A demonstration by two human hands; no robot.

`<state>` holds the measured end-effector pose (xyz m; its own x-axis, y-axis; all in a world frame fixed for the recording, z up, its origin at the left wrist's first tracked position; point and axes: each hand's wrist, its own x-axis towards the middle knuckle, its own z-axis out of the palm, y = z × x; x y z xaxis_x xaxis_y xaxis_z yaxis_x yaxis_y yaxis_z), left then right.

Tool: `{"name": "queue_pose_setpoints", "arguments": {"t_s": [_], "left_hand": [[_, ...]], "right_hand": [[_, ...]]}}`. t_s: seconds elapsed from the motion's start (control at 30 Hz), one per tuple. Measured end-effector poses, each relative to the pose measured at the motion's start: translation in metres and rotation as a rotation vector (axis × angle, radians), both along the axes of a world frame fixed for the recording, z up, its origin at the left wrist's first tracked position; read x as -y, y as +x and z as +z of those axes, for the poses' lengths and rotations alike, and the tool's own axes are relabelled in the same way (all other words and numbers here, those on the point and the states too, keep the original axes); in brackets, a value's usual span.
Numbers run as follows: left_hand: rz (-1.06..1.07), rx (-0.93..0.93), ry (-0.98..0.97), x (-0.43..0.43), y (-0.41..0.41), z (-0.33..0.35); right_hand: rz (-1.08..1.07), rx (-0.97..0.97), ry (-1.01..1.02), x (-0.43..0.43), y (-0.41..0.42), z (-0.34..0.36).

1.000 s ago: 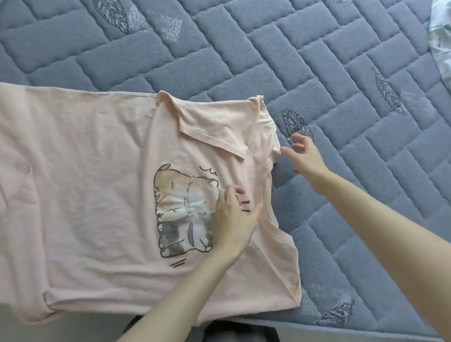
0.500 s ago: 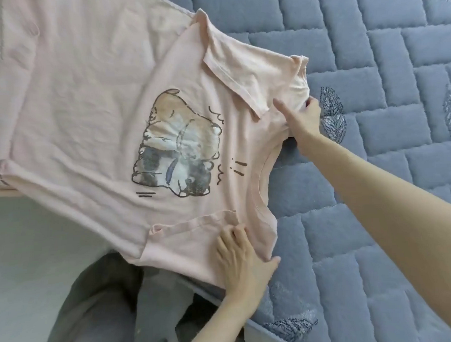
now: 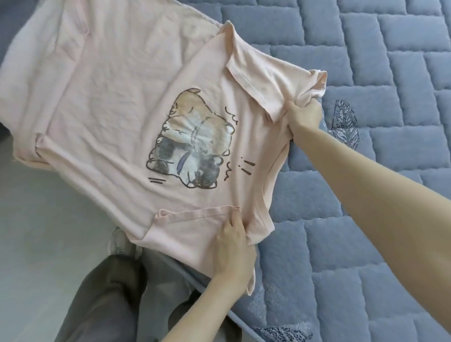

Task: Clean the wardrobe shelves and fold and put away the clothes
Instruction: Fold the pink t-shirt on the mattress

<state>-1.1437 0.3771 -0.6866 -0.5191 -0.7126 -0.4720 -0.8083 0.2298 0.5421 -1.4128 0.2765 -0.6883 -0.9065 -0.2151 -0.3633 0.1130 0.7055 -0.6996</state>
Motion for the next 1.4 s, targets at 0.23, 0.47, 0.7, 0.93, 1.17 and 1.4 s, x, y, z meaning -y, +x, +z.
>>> {"name": "queue_pose_setpoints", "arguments": {"t_s": [0.23,0.47,0.7,0.93,1.17,1.4], "left_hand": [[0.360,-0.246,0.476,0.001,0.002,0.022],[0.022,-0.092,0.618,-0.038,-0.001,0.057],[-0.051,-0.093,0.824,-0.050,-0.018,0.087],[-0.040,-0.053,0.636,0.047,0.009,0.089],[0.000,0.017,0.584,0.167,0.056,0.080],[0.097,0.015,0.567,0.248,0.087,0.045]], "right_hand": [[0.069,-0.101,-0.039,-0.051,0.001,0.026],[-0.004,-0.139,0.059,-0.125,-0.009,0.065],[0.086,-0.124,0.152,-0.167,-0.010,0.098],[0.046,-0.151,0.039,-0.107,0.016,0.111],[0.040,-0.071,-0.070,0.008,0.033,0.095],[0.044,0.120,-0.163,0.096,0.061,0.062]]}}
